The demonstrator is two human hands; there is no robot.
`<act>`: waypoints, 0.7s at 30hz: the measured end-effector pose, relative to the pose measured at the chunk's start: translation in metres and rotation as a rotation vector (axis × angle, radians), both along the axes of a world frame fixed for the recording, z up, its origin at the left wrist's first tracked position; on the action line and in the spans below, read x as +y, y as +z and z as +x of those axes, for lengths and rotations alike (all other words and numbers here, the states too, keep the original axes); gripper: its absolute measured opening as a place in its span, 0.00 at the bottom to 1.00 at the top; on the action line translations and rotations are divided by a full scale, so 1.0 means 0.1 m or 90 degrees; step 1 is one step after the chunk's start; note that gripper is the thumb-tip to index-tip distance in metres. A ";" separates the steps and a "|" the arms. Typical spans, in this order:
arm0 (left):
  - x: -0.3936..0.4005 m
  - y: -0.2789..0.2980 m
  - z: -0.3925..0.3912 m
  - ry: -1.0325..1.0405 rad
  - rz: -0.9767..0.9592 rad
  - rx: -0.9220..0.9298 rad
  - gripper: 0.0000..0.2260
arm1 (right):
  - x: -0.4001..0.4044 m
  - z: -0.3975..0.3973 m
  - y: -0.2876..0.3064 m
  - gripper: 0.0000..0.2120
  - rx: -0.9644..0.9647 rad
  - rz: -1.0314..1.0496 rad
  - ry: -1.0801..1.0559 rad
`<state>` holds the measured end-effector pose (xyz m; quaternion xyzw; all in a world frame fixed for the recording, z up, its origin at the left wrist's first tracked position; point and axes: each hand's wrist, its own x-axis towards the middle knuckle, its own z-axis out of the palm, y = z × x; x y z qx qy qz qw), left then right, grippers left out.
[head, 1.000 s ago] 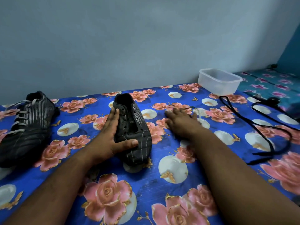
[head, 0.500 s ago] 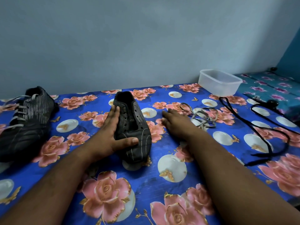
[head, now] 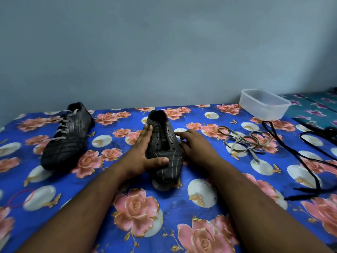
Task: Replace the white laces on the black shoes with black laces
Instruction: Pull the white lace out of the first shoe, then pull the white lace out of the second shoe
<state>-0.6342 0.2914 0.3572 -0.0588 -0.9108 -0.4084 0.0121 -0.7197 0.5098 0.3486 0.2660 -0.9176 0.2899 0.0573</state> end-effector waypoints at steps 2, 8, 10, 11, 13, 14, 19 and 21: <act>0.02 0.07 0.04 0.020 -0.015 -0.009 0.63 | 0.03 0.01 0.01 0.19 -0.011 -0.026 -0.012; 0.33 0.03 0.43 0.075 -0.019 0.011 0.62 | 0.01 -0.02 -0.03 0.18 -0.034 -0.064 -0.026; 0.46 -0.03 0.54 0.110 -0.032 0.052 0.59 | -0.01 -0.03 -0.04 0.17 -0.034 -0.090 -0.027; 0.50 -0.04 0.55 0.127 -0.033 0.068 0.56 | -0.02 -0.03 -0.04 0.16 -0.046 -0.107 -0.027; 0.51 -0.05 0.47 0.147 -0.032 0.078 0.54 | -0.03 -0.03 -0.05 0.14 -0.071 -0.159 -0.026; 0.51 -0.04 0.40 0.150 -0.031 0.078 0.53 | -0.02 -0.05 -0.05 0.14 -0.069 -0.183 -0.031; 0.51 0.01 -0.08 0.141 -0.044 0.085 0.50 | 0.01 -0.11 -0.06 0.10 -0.032 -0.275 -0.102; 0.49 0.02 -0.35 0.137 -0.031 0.074 0.50 | 0.01 -0.15 -0.09 0.08 -0.040 -0.288 -0.112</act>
